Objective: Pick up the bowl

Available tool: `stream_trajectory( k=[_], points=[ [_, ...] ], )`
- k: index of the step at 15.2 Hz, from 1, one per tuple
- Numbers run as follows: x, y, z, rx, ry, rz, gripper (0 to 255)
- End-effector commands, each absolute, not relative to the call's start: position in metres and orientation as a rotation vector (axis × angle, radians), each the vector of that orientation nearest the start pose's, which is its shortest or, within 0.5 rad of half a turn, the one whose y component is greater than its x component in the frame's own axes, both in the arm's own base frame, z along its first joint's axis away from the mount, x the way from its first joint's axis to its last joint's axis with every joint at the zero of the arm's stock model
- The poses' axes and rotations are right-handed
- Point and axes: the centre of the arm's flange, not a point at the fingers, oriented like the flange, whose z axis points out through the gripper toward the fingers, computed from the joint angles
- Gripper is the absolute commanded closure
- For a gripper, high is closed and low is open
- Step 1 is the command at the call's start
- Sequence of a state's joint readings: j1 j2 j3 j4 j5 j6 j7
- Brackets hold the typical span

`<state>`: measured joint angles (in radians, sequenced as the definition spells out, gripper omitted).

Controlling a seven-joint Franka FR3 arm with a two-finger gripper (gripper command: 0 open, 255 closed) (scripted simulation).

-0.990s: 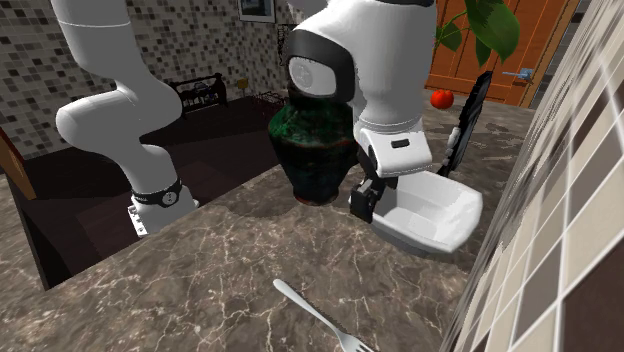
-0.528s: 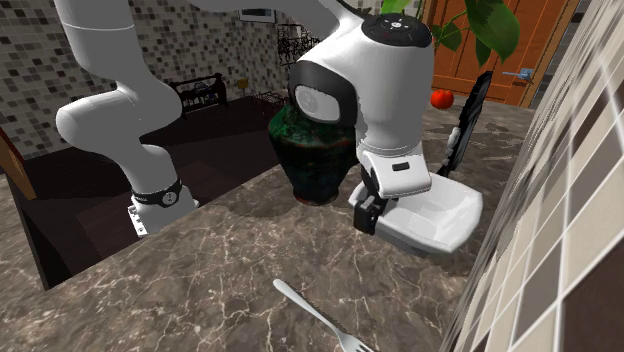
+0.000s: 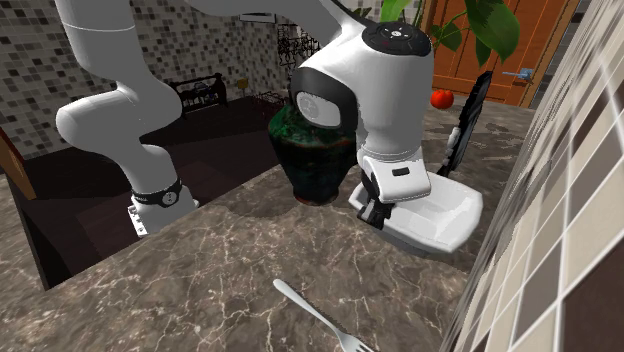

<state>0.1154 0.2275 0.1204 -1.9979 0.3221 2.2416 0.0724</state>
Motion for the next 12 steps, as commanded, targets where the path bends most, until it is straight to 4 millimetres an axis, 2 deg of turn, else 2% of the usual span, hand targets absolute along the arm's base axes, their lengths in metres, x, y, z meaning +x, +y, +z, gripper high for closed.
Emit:
stream_trajectory(
  k=[1,4,12],
  points=[
    [0.579,0.147,0.35,-2.861,0.056,0.041,255],
    [0.579,0.146,0.35,-2.861,0.056,0.041,255],
    [0.579,0.146,0.393,-2.861,0.056,0.041,255]
  ],
)
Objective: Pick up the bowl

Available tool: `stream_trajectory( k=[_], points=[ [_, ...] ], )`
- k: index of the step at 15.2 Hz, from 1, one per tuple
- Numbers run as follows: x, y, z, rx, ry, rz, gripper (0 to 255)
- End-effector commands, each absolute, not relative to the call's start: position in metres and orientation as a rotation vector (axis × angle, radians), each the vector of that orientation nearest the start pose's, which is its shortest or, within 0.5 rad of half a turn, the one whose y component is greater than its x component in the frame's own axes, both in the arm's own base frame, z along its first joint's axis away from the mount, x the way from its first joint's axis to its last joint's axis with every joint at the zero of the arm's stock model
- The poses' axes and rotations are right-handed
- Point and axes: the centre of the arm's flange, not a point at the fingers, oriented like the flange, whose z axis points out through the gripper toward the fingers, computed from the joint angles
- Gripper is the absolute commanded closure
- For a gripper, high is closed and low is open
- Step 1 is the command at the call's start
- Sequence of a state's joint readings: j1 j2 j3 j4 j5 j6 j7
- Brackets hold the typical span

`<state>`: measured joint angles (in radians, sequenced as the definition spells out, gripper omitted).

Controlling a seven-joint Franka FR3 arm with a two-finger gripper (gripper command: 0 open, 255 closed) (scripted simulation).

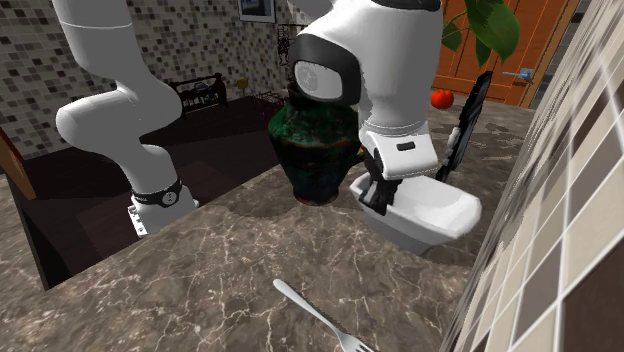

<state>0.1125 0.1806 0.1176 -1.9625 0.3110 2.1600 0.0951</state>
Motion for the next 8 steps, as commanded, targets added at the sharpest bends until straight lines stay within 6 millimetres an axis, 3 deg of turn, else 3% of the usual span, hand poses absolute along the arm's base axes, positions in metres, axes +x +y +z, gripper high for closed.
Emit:
stream_trajectory(
  k=[1,8],
  points=[
    [0.579,0.146,0.398,-2.861,0.056,0.041,255],
    [0.579,0.146,0.43,-2.861,0.056,0.041,255]
  ],
)
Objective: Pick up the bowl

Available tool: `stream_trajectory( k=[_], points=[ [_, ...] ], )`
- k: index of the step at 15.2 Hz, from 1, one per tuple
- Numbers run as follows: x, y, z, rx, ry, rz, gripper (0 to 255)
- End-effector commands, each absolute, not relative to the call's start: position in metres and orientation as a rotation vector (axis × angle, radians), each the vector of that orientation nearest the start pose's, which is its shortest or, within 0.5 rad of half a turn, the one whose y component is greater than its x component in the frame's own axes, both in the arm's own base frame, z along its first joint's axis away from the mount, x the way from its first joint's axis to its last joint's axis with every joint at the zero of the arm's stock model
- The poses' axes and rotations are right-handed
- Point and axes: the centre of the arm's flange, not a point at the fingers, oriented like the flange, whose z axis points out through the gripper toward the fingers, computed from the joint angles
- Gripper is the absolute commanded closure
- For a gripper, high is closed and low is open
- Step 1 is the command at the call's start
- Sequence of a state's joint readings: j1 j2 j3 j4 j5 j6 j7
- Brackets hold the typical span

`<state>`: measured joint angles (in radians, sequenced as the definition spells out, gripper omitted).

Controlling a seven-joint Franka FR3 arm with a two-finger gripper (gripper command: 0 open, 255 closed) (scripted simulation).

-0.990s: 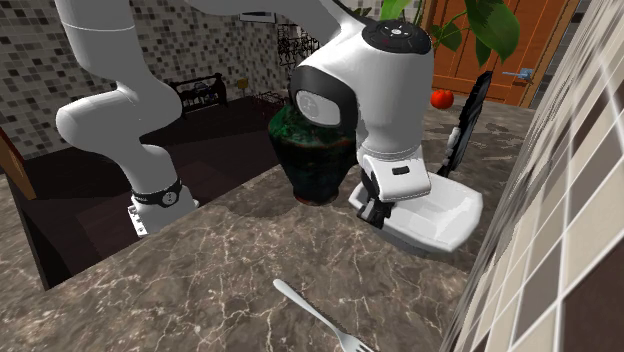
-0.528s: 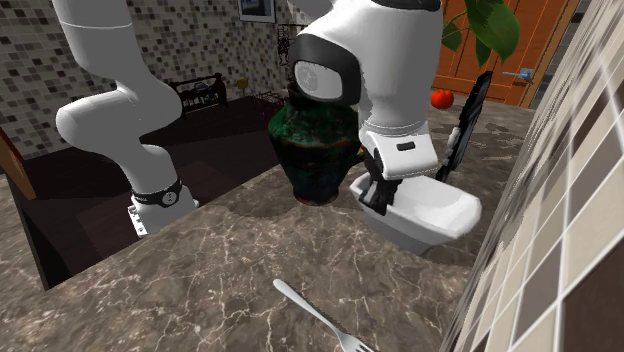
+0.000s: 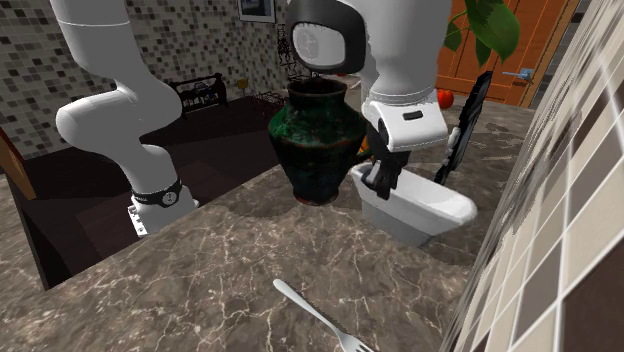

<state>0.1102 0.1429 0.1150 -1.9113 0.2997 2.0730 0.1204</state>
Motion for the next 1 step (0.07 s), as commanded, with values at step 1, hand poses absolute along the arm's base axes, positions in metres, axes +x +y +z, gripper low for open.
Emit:
stream_trajectory(
  k=[1],
  points=[
    [0.5789,0.1457,0.4304,-2.861,0.056,0.041,255]
  ],
)
